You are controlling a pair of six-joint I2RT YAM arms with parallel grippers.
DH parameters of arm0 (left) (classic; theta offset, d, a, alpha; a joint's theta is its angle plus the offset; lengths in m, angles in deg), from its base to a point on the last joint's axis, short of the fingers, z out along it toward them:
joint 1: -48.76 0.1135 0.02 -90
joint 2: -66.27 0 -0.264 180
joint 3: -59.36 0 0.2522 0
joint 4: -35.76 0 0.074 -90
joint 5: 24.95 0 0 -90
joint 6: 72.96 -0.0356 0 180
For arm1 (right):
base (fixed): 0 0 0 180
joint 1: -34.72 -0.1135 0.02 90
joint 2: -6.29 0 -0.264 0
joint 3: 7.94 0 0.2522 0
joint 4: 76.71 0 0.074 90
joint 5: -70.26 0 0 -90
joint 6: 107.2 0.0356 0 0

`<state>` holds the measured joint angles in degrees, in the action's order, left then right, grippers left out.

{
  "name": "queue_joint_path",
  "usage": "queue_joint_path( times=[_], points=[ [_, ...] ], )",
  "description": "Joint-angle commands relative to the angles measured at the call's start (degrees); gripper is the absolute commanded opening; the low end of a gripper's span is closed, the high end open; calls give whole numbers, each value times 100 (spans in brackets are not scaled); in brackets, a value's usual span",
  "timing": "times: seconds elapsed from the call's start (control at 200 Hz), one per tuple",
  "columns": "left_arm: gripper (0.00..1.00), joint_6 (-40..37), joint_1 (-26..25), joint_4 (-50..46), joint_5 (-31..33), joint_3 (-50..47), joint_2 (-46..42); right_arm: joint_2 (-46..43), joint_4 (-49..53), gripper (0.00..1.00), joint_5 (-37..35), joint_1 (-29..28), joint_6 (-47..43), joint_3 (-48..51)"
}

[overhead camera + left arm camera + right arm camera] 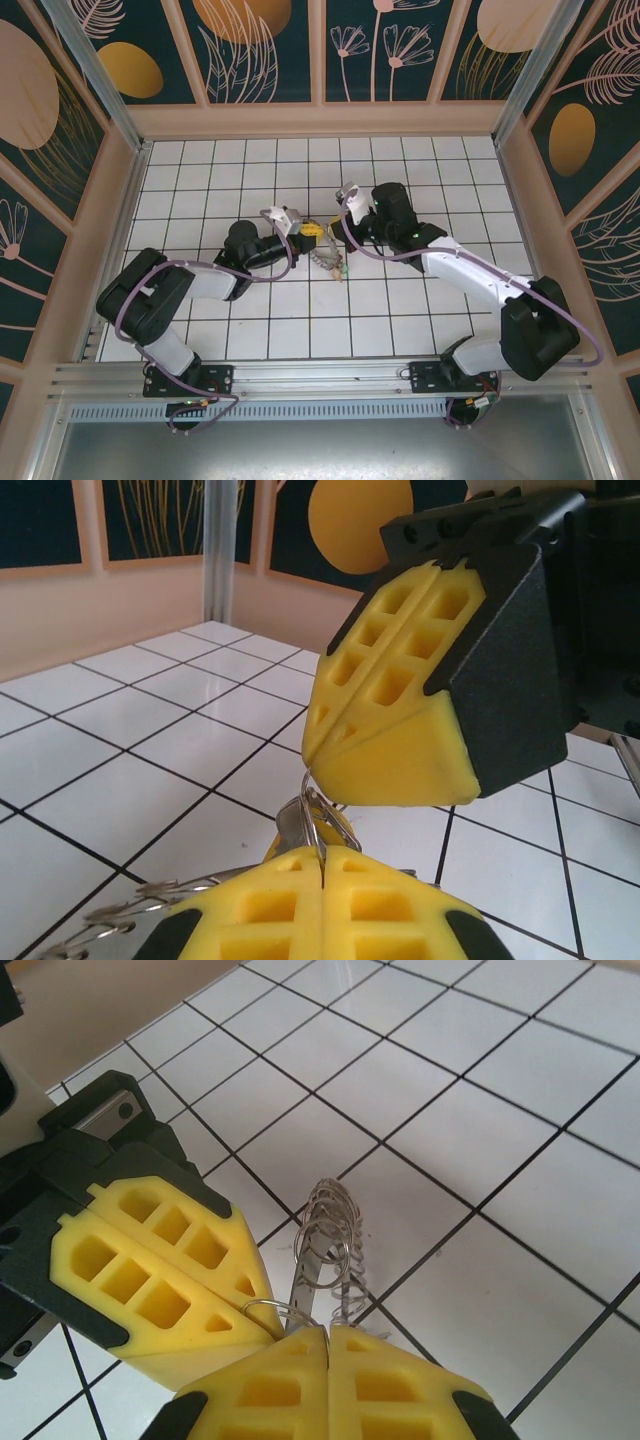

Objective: Put the keys on the keyring

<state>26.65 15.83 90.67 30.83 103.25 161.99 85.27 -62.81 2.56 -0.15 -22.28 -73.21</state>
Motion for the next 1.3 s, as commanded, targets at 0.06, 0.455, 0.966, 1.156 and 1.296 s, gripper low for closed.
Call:
queue_joint_path(
  times=[0.06, 0.455, 0.966, 1.156, 1.296],
  points=[
    [0, 426, -43, 1821, 221, -182, 209, 224, 276, 0, -254, 99, 368, -153],
    [3, 82, -54, 1062, 170, -49, 514, -5, -32, 0, 85, -19, 129, -160],
    [16, -453, -55, 6, 27, 289, 321, -32, 135, 0, 88, -104, -168, -241],
    [17, -856, -56, -773, -93, 420, 103, -34, 178, 0, 85, -116, -235, -288],
    [15, -946, -54, -885, -83, 440, 27, 3, 243, 0, 125, -118, -272, -322]
  ],
)
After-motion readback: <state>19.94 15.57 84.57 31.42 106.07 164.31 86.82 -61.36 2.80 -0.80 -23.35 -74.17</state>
